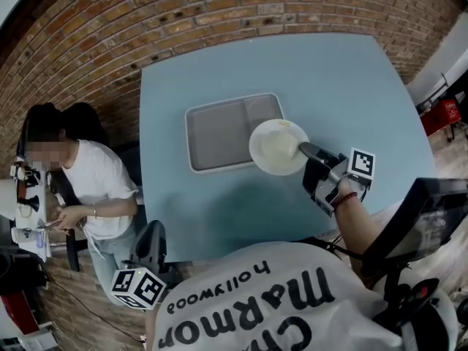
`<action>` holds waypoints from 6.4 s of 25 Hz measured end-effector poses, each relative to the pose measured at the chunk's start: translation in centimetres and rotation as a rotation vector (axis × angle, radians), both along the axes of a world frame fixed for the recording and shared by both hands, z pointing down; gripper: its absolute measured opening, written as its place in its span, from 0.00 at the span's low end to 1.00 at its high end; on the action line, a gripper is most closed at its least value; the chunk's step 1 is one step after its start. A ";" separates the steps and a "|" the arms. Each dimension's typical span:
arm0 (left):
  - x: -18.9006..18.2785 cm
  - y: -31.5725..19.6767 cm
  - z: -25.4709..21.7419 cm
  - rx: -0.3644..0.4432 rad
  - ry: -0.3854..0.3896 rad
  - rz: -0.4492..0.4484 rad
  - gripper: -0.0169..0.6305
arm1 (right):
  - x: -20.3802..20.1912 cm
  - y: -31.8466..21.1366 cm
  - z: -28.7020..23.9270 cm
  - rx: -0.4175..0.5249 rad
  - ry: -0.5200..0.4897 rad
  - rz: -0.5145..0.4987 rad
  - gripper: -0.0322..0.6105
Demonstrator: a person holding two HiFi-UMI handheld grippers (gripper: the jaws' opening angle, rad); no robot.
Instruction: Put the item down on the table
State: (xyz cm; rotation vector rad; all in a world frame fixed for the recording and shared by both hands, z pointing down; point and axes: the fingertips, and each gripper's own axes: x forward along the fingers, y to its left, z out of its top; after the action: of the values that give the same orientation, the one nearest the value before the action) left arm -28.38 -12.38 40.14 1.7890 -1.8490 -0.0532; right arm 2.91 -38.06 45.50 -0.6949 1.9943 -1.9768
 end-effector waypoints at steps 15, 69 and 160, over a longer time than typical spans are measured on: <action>1.0 -0.1 1.1 -0.064 -0.038 -0.005 0.05 | 0.2 -1.5 4.4 -0.080 0.042 0.008 0.09; 2.0 0.7 2.1 -0.069 0.055 -0.053 0.05 | -0.8 -4.5 6.3 0.181 0.554 -0.067 0.09; 3.4 -1.1 2.9 -0.053 0.069 0.018 0.05 | -5.1 -4.6 0.0 0.961 1.024 -0.361 0.17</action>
State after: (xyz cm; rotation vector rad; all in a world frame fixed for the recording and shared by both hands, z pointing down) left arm -24.97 -13.50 43.05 1.7454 -1.7704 -0.0576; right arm -2.23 -42.66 45.47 -1.2214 3.3750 -0.4302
